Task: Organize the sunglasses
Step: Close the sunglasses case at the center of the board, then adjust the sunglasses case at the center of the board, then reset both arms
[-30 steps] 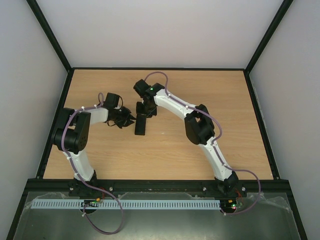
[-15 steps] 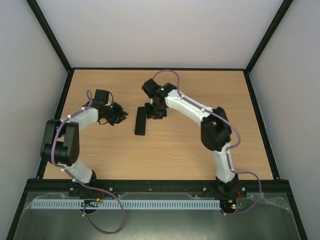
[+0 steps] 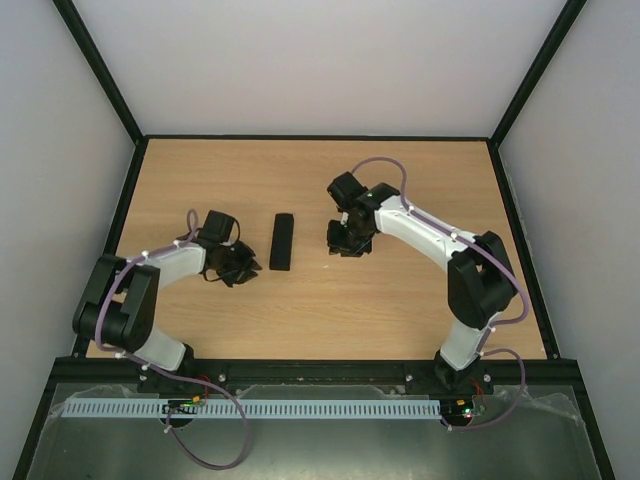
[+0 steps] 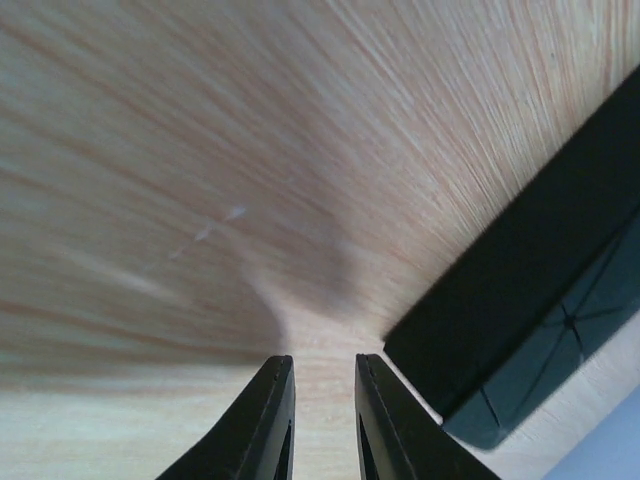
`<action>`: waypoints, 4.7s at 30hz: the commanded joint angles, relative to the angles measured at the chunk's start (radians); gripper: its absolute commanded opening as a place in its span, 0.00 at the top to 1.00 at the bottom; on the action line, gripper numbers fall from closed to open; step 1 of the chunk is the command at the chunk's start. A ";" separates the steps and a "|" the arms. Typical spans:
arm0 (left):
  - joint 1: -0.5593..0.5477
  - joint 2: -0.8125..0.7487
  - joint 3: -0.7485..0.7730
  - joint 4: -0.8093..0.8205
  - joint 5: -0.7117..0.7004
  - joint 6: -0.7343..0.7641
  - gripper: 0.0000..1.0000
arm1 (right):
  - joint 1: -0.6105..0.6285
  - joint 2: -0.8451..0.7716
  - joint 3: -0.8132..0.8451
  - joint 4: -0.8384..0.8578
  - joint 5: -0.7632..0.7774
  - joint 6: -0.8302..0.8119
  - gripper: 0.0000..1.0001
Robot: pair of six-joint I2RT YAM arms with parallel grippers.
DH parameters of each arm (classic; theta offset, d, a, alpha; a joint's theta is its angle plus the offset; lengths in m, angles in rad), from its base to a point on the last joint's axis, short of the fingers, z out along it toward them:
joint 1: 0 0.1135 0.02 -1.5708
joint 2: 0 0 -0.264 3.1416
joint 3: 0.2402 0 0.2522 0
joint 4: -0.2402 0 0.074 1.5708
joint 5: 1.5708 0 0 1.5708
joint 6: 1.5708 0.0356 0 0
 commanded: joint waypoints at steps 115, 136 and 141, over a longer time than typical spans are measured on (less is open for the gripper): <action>0.190 -0.555 -0.378 0.678 -0.759 0.692 0.01 | -0.417 -0.482 -1.183 1.677 0.860 -0.454 0.01; 0.283 -0.229 -0.456 1.243 -0.683 0.916 0.01 | -0.561 -0.254 -1.342 2.296 0.478 -0.540 0.01; 0.278 -0.105 -0.364 1.250 -0.634 0.974 0.00 | -0.559 -0.271 -1.340 2.261 0.480 -0.536 0.01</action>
